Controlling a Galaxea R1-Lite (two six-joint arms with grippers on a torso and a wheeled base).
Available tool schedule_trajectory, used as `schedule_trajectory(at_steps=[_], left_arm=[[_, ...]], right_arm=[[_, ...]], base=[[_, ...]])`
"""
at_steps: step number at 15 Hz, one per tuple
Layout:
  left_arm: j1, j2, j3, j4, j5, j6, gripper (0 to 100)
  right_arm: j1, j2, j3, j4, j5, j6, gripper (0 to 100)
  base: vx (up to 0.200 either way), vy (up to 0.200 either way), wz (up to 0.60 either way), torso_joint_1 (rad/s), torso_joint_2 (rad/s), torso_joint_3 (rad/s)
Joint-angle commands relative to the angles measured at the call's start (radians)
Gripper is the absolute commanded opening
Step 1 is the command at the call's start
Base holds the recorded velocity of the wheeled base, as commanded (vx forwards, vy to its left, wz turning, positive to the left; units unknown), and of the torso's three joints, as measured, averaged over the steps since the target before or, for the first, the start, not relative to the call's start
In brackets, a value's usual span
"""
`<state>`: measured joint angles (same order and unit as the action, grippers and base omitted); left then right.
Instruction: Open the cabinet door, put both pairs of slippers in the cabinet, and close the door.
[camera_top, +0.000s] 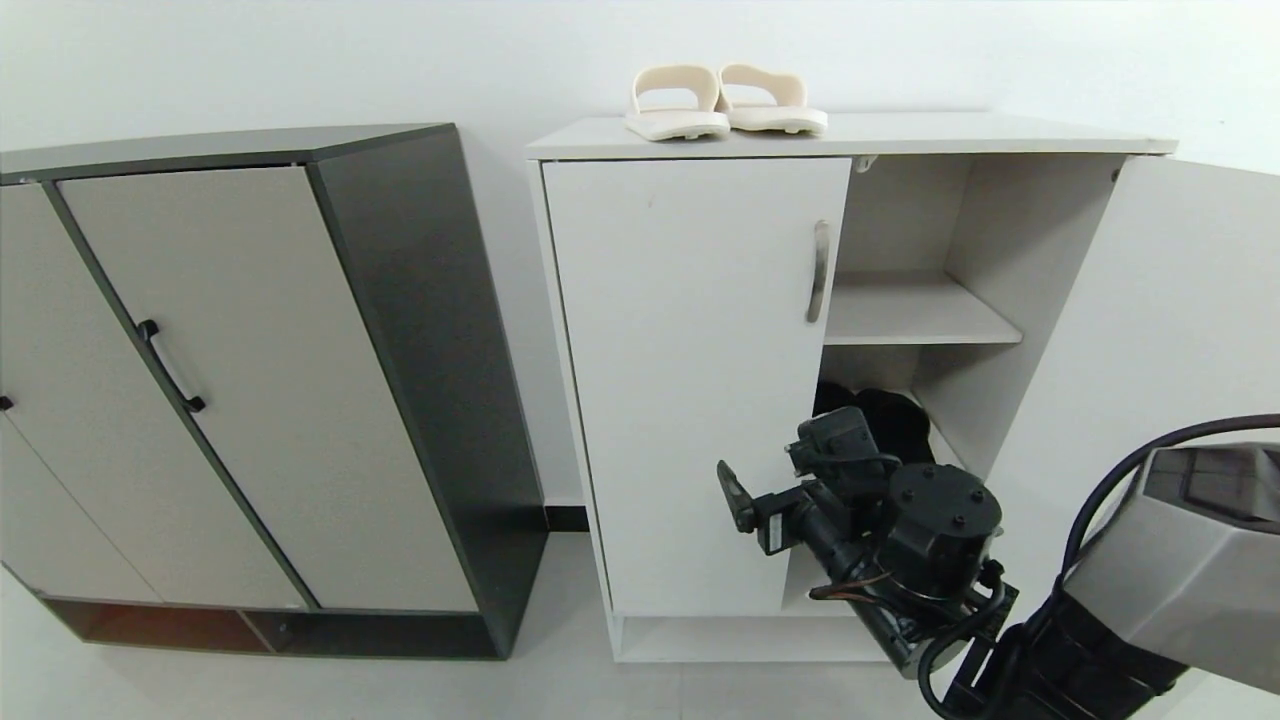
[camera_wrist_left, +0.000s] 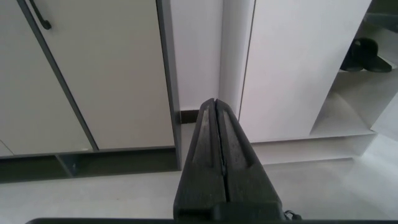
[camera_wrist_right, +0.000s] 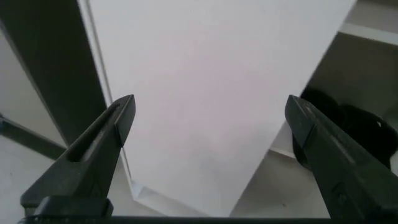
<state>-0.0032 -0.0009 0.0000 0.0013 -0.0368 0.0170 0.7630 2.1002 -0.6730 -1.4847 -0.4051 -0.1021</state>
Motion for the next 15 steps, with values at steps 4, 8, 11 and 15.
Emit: schedule_trajectory(at_steps=[4,8,11,15], left_arm=[[0.000,0.001,0.000,0.000,0.000,-0.002,0],[0.000,0.001,0.000,-0.001,0.000,-0.002,0],[0.000,0.001,0.000,-0.001,0.000,-0.002,0],[0.000,0.001,0.000,0.000,0.000,-0.002,0]], right_arm=[[0.007,-0.052,-0.007,0.038,0.040,-0.019,100],[0.006,-0.048,-0.013,0.037,0.042,-0.030,100],[0.007,-0.049,-0.014,0.038,0.040,-0.031,100],[0.009,-0.049,-0.013,0.037,0.040,-0.031,100]], base=[[0.000,0.000,0.00,0.000,0.00,0.000],[0.000,0.000,0.00,0.000,0.00,0.000],[0.000,0.000,0.00,0.000,0.00,0.000],[0.000,0.000,0.00,0.010,-0.16,-0.260]])
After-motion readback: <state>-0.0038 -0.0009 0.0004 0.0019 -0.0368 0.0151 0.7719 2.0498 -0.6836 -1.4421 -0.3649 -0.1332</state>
